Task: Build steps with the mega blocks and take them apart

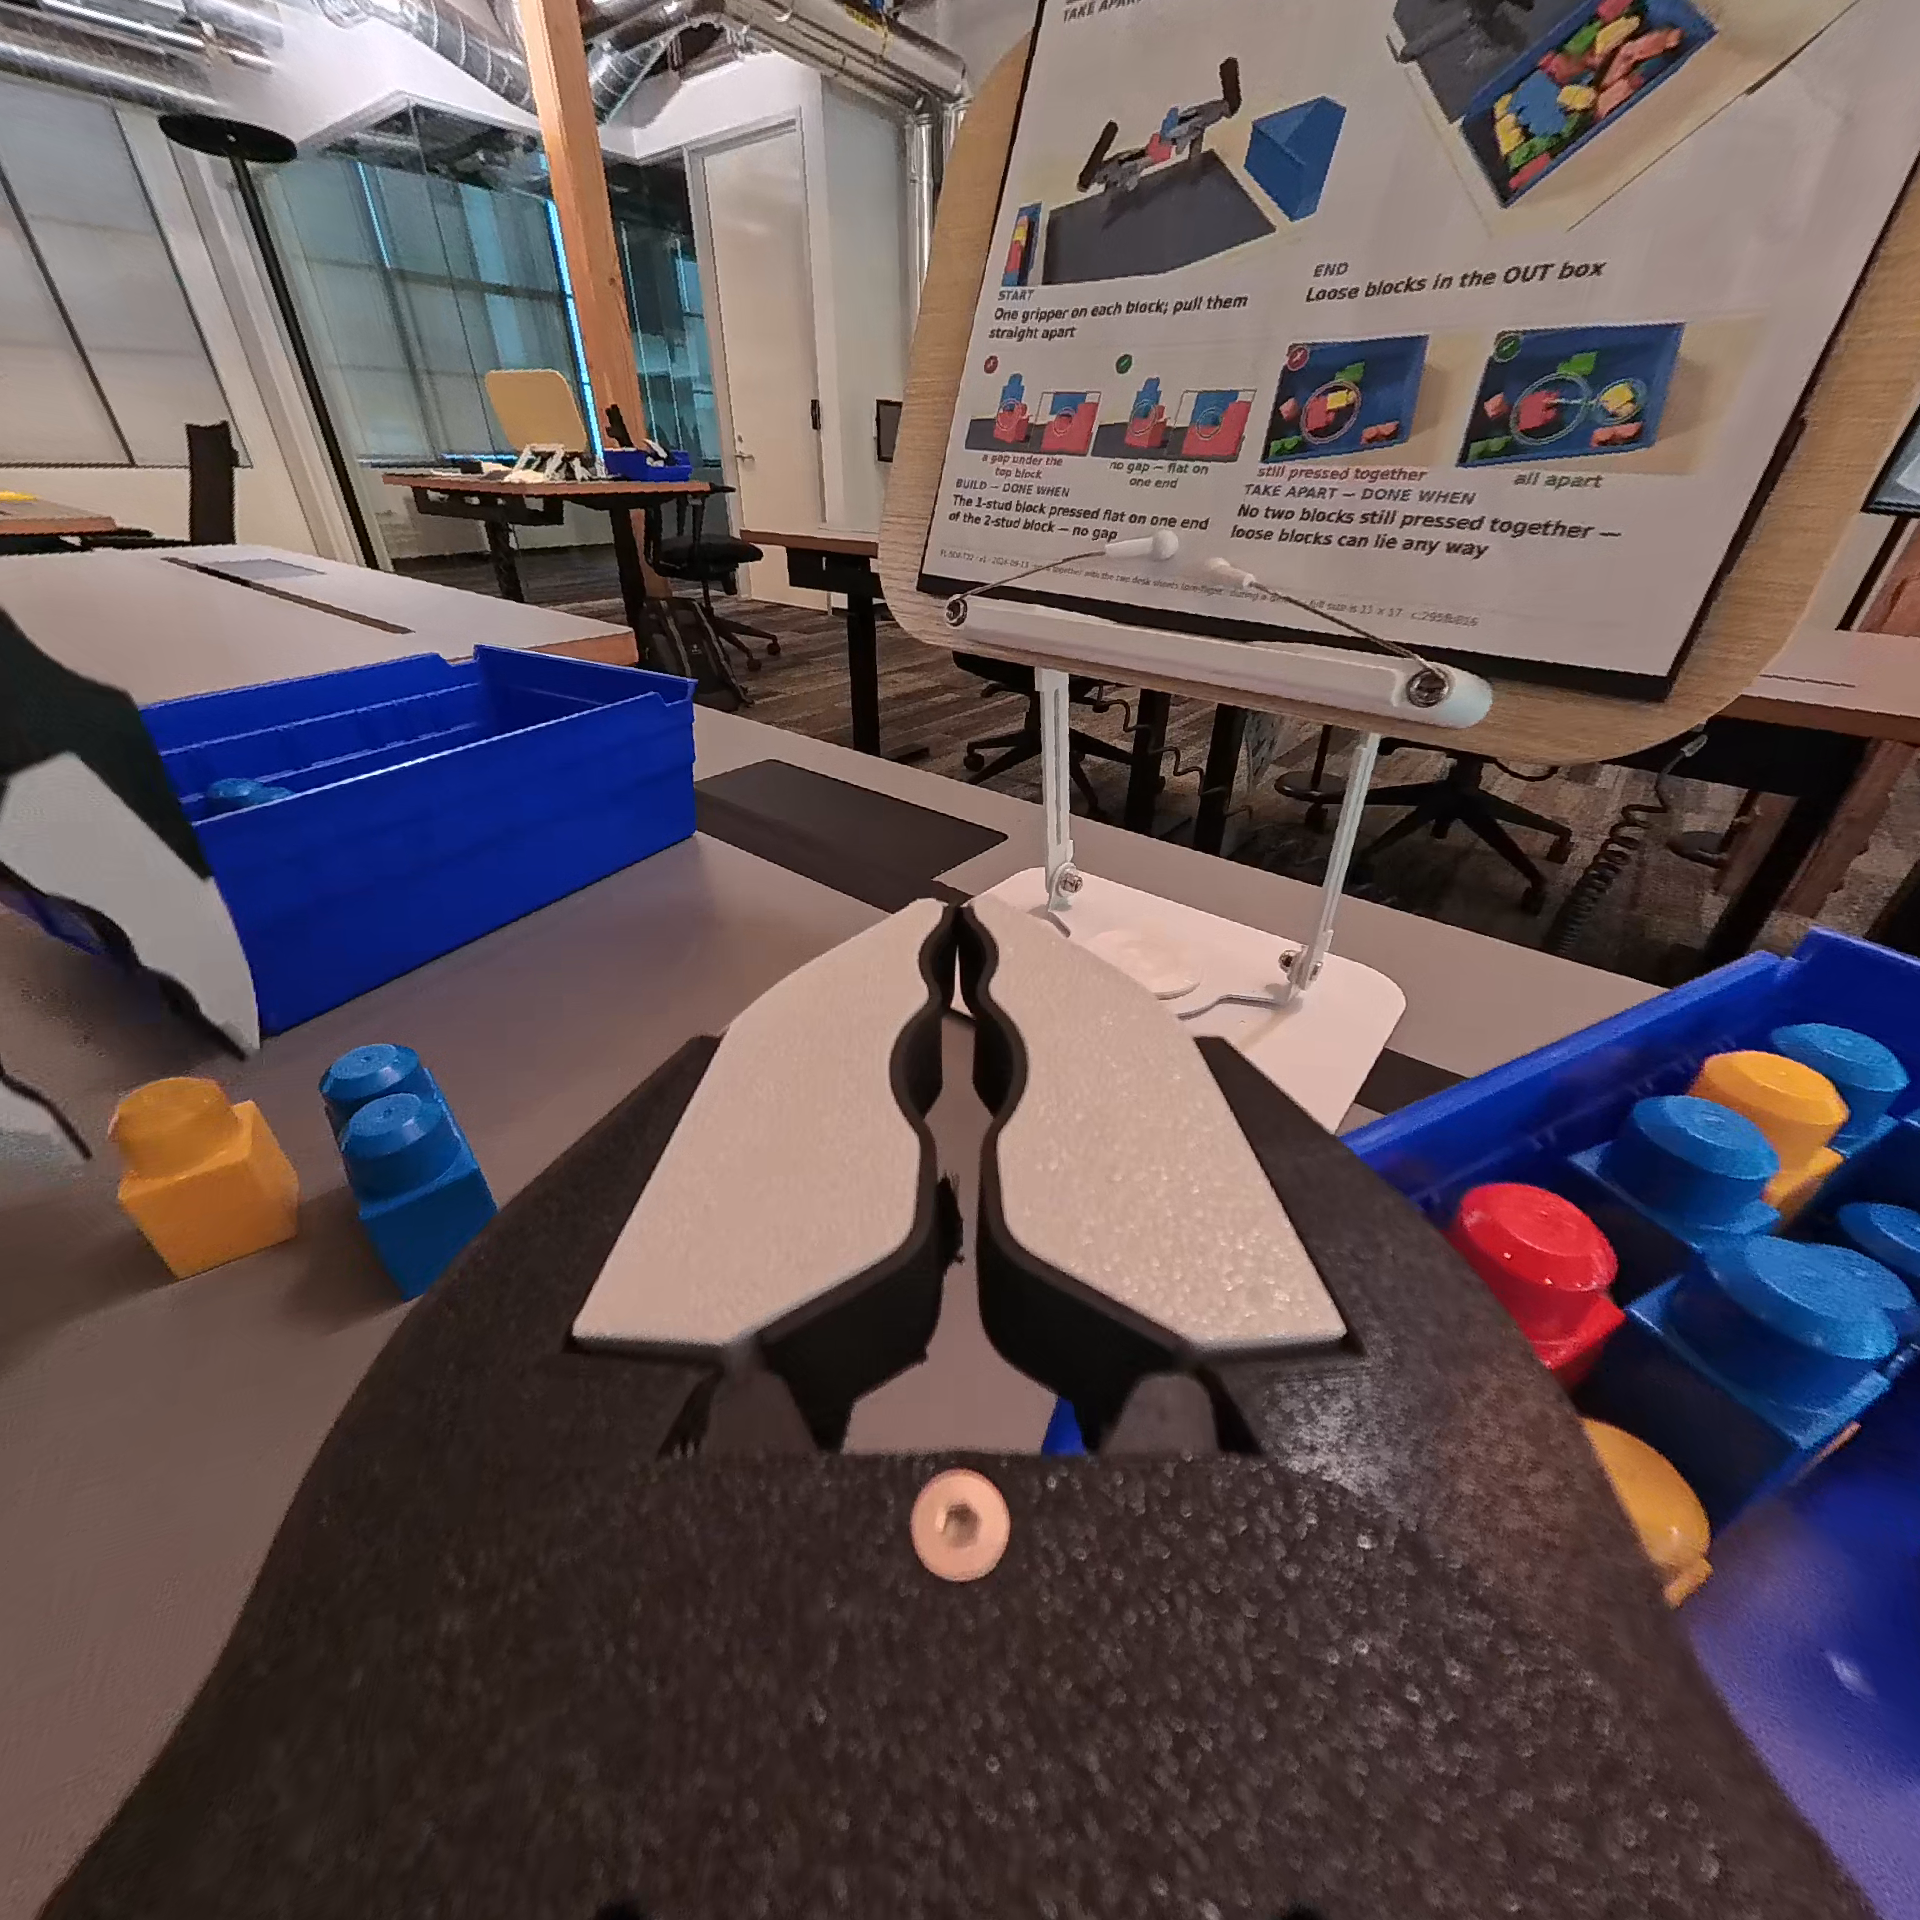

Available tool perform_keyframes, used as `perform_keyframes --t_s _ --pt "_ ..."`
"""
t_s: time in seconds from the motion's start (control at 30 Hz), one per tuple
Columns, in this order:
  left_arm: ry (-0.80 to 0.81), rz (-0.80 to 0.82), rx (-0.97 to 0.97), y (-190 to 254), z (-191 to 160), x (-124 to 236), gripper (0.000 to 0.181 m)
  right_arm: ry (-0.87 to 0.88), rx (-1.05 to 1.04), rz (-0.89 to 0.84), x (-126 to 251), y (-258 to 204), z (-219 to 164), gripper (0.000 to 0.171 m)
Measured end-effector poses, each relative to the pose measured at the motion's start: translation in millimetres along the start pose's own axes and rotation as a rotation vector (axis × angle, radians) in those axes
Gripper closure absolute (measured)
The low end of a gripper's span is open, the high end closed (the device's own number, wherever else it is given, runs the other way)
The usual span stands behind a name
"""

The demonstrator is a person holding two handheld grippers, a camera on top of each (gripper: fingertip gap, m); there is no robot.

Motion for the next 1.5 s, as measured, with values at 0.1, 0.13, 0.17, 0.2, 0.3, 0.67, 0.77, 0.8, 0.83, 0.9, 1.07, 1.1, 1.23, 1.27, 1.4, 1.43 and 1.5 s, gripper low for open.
perform_keyframes --t_s 0.1,0.13,0.17,0.2,0.3,0.67,0.77,0.8,0.83,0.9,1.07,1.1,1.23,1.27,1.4,1.43,1.5 --pt "0.275 0.016 0.060 -6.3 14.6 19.6 0.146 -0.006 0.004 0.002 -0.6 -1.1 -1.4 0.171" --pt "0.378 0.041 0.076 -10.0 19.5 26.9 0.149 -0.008 0.005 0.003 -0.8 -1.6 -2.2 0.171" --pt "0.477 0.066 0.101 -14.0 23.3 34.0 0.151 -0.011 0.006 0.004 -1.1 -2.1 -2.8 0.171" --pt "0.578 0.086 0.127 -17.6 26.8 40.7 0.151 -0.013 0.007 0.005 -1.3 -2.5 -3.3 0.171" --pt "0.882 0.166 0.203 -28.8 31.4 59.7 0.156 -0.017 0.010 0.009 -2.0 -3.4 -4.3 0.171" --pt "1.418 0.462 0.496 -62.5 -2.9 71.9 0.181 -0.043 0.041 0.048 -6.0 -15.2 -9.2 0.171" --pt "1.427 0.491 0.524 -66.6 -9.1 64.7 0.181 -0.076 0.064 0.105 -8.6 -29.5 -10.1 0.171" --pt "1.416 0.497 0.528 -68.0 -10.0 61.4 0.181 -0.099 0.079 0.136 -10.1 -37.0 -10.6 0.171" --pt "1.409 0.502 0.530 -69.1 -10.7 58.8 0.181 -0.131 0.094 0.176 -11.8 -46.0 -11.5 0.168" --pt "1.393 0.512 0.530 -70.9 -11.4 55.3 0.181 -0.221 0.126 0.276 -15.6 -67.7 -15.6 0.162" --pt "1.368 0.547 0.521 -73.2 -13.7 52.4 0.181 -0.487 0.220 0.500 -25.2 -120.8 -36.6 0.136" --pt "1.363 0.553 0.521 -73.6 -14.6 51.7 0.181 -0.544 0.253 0.531 -27.6 -129.2 -43.1 0.131" --pt "1.319 0.594 0.511 -76.2 -20.6 45.9 0.181 -0.740 0.379 0.613 -38.2 -156.4 -74.1 0.114" --pt "1.309 0.603 0.510 -77.0 -22.3 44.6 0.181 -0.781 0.408 0.619 -41.3 -160.6 -82.5 0.110" --pt "1.297 0.610 0.514 -79.5 -26.4 42.2 0.181 -0.856 0.457 0.621 -54.7 -171.1 -104.1 0.108" --pt "1.292 0.608 0.512 -79.5 -26.7 41.2 0.181 -0.860 0.473 0.604 -57.6 -170.1 -106.7 0.120" --pt "1.279 0.614 0.503 -79.3 -27.1 39.8 0.181 -0.846 0.483 0.607 -57.9 -168.7 -107.2 0.134"
Point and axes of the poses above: each gripper's, where its closed fingertips meet, x back along the fingers, z out of its top, y = z × x across the jaws, the point moved 4 cm from there along x, back along the fingers, and after that the axes turned 6 degrees about -z, right-handed, at the moved point
